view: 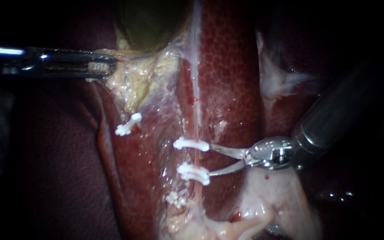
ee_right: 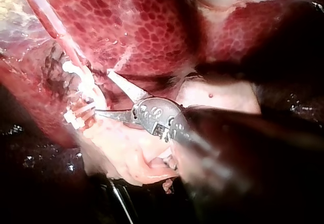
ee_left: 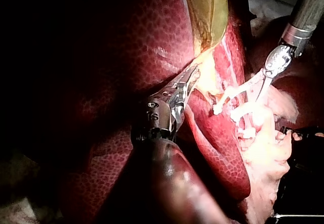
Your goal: Go to the cutting position right tube
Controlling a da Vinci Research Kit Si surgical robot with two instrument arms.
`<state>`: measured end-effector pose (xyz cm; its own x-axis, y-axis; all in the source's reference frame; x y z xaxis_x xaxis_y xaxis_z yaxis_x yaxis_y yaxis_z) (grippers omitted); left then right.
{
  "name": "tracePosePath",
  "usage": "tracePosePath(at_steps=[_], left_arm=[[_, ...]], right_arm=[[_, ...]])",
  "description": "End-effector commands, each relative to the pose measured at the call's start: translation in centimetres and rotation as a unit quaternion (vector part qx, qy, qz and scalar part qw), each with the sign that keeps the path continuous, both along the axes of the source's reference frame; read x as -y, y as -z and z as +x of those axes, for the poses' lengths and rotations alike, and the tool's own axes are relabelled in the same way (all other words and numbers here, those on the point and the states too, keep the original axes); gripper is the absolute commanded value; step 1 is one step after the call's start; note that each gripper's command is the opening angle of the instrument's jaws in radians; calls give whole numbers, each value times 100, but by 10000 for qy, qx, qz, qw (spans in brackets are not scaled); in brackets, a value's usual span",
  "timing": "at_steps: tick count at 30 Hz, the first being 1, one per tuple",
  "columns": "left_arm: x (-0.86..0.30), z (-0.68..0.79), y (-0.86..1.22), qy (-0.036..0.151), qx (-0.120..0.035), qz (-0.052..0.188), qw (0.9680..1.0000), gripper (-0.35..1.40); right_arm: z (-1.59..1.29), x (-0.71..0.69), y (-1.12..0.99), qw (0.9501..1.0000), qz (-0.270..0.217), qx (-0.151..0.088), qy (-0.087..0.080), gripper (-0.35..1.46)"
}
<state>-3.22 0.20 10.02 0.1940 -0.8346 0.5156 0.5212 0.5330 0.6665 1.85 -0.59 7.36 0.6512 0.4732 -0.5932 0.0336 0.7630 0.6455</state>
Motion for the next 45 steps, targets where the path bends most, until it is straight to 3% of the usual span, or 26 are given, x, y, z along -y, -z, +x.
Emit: tracePosePath(at_steps=[1, 22, 30, 45], left_arm=[[0, 0, 0, 0, -1, -1, 10000, -35], [0, -2, 0, 6, -5, -1, 10000, -35], [1, -3, 1, 10, -8, -1, 10000, -35], [1, -4, 1, 12, -9, -2, 10000, -35]], right_arm=[[2, 0, 2, 10000, 28, -45, -20, 140], [34, 0, 3, 9995, 172, -262, -5, 138], [49, -2, 2, 9979, 431, -478, 25, 135], [74, -9, -3, 9959, 684, -569, -191, 130]])
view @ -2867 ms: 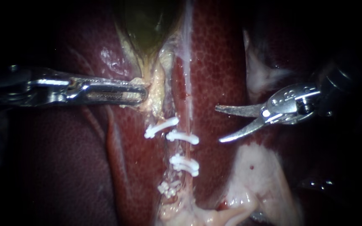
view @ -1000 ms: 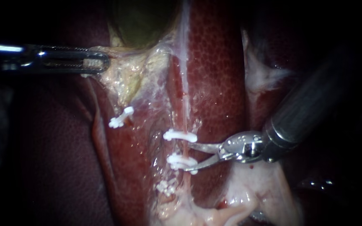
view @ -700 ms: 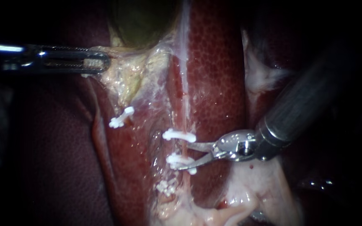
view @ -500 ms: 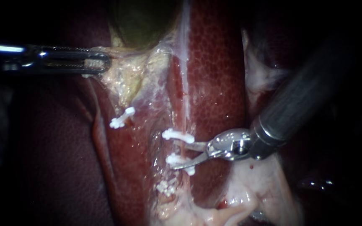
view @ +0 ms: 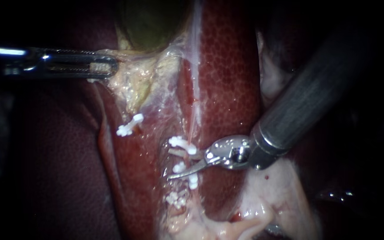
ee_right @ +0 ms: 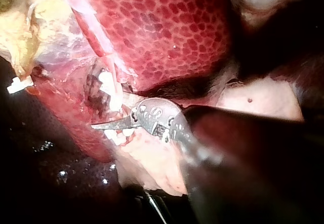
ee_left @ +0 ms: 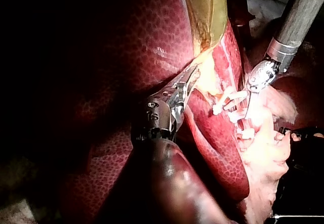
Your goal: Go to the cutting position right tube
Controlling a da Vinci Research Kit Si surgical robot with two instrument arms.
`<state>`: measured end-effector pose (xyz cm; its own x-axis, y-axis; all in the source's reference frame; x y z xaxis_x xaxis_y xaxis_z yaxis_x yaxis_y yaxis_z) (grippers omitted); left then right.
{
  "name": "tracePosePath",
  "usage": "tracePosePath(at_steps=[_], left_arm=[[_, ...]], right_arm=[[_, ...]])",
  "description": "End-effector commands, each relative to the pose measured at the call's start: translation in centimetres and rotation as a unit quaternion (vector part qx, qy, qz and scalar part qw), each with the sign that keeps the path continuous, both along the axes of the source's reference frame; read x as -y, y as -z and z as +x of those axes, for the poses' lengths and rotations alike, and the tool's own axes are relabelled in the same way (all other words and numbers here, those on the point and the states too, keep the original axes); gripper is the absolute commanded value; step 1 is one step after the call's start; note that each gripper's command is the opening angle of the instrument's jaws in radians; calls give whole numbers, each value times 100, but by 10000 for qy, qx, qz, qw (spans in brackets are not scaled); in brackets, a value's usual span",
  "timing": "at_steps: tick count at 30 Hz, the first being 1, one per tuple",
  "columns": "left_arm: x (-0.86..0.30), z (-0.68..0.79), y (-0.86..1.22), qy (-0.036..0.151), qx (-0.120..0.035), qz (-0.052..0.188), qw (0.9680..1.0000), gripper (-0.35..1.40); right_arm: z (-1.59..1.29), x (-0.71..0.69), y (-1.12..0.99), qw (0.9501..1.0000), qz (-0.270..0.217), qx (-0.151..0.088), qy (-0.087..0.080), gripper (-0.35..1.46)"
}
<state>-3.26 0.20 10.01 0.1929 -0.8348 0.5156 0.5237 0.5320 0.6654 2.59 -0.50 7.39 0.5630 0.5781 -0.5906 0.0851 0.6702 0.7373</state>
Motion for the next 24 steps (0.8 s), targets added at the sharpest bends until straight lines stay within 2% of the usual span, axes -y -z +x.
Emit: tracePosePath(at_steps=[1, 24], left_arm=[[0, 0, 0, 0, 0, 0, 10000, -35], [0, 0, 0, 0, -1, 0, 10000, -35]], right_arm=[[1, -1, -1, 10000, 26, 5, -17, 130], [7, -1, -4, 9998, 165, 71, -102, 130]])
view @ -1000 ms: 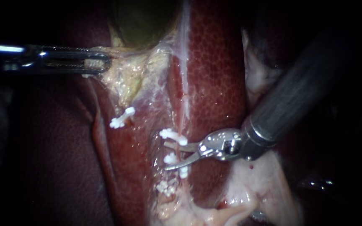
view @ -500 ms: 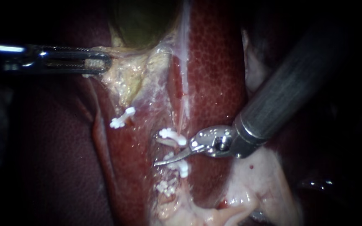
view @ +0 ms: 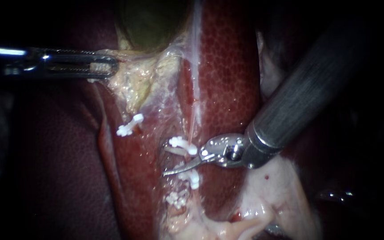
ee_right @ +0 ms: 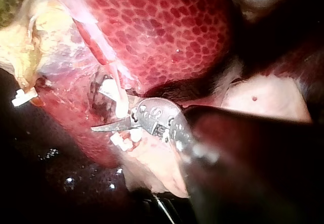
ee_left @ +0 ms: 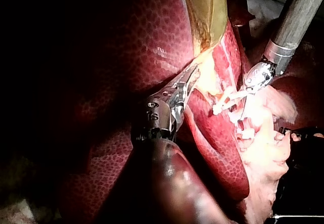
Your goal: Go to the cutting position right tube
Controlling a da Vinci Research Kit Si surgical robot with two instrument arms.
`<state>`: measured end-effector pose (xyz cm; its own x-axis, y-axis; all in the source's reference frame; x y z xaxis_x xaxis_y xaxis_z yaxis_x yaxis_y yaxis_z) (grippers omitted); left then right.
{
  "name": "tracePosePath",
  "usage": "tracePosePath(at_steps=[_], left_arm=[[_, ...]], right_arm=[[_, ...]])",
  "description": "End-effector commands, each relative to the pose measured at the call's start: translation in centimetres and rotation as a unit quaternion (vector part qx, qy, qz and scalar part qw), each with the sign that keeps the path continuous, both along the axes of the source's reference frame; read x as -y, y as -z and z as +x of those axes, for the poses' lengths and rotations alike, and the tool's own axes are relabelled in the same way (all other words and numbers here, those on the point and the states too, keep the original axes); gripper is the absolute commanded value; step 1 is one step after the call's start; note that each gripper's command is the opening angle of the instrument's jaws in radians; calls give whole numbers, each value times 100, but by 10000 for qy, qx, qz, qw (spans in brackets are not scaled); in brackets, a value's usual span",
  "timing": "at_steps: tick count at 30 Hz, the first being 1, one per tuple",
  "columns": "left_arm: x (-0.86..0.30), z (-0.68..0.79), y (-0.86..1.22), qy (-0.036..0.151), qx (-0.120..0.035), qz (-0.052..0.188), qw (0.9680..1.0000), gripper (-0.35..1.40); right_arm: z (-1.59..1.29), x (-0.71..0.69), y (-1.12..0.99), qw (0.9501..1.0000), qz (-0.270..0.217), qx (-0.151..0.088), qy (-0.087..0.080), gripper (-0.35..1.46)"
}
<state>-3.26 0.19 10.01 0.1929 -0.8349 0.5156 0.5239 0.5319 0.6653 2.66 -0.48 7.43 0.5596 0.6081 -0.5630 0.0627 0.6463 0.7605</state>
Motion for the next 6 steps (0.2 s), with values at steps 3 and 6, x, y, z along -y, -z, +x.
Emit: tracePosePath(at_steps=[3, 6], left_arm=[[0, 0, 0, -2, 2, 0, 10000, -35], [0, 0, 0, -2, 2, 0, 10000, -35]], right_arm=[[0, 0, 0, 10000, -4, 3, -8, 130], [0, 0, 0, 10000, -4, 3, -7, 130]])
